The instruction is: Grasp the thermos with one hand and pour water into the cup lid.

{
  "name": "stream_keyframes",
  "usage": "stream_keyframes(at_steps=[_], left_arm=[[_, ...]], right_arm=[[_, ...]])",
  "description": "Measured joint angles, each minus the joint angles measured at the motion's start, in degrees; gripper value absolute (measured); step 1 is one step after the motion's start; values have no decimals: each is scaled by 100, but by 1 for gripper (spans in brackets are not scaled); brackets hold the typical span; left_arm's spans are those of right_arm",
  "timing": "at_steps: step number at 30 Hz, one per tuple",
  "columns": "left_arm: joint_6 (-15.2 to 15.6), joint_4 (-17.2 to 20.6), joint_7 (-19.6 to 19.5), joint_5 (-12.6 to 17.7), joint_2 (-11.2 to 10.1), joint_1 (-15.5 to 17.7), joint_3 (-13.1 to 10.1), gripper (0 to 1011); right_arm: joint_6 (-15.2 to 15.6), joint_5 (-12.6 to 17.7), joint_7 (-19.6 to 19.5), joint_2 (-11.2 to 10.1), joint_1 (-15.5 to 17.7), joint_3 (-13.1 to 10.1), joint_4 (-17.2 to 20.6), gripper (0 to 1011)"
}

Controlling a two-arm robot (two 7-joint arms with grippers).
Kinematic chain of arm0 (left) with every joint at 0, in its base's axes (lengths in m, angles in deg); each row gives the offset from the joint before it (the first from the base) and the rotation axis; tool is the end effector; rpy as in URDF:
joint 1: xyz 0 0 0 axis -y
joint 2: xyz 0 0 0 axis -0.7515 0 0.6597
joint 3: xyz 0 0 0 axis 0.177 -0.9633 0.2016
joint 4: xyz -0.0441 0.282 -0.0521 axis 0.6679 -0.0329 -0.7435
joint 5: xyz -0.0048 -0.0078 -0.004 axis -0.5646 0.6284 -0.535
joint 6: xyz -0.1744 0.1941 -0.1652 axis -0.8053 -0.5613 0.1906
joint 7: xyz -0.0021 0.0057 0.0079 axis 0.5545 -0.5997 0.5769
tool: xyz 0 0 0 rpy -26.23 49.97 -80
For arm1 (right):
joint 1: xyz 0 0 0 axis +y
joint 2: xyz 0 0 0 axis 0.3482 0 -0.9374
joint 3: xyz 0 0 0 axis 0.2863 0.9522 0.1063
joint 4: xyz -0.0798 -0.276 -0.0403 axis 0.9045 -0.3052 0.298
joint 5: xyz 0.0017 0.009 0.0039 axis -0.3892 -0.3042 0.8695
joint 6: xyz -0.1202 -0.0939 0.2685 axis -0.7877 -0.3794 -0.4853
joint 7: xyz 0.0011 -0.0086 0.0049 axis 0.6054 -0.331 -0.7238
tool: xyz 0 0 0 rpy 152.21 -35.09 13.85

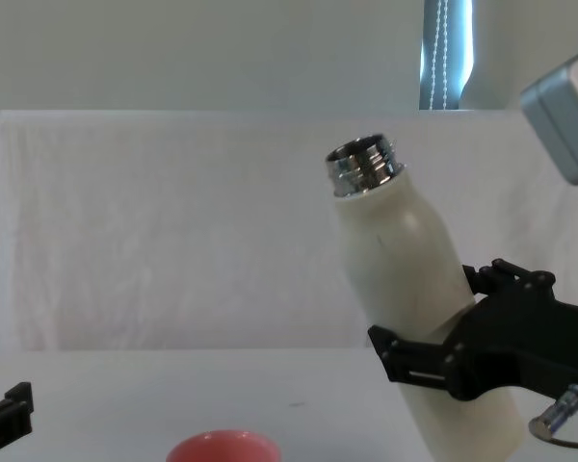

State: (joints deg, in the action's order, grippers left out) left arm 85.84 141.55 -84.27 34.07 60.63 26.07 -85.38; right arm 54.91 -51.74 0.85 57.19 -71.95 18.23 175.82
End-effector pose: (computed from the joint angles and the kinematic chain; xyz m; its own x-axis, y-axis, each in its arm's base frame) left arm 0.2529 0.0375 -0.2852 0.1247 0.9917 -0.0327 -0.9921 0.1242 -0.0178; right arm 0.3119 0.0495 -0.2333 0.4833 -0.7662 0.4236 0.8437 0.5368 0.0084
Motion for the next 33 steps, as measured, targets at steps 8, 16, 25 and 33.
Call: stream_keyframes(at_steps=[8,16,25,33], left_arm=[[0,0,0,0,0,0,0,1001],[0,0,0,0,0,0,0,1001],[0,0,0,0,0,0,0,1001],[0,0,0,0,0,0,0,1001]], right_arm=[[203,-372,136,-98,-107,144,18,952],[235,-703,281,-208,-252,275,19,952],[268,-1067,471,-364,-475,439,-18,952],[551,-1614,534,-458,-632,630,-25,952]])
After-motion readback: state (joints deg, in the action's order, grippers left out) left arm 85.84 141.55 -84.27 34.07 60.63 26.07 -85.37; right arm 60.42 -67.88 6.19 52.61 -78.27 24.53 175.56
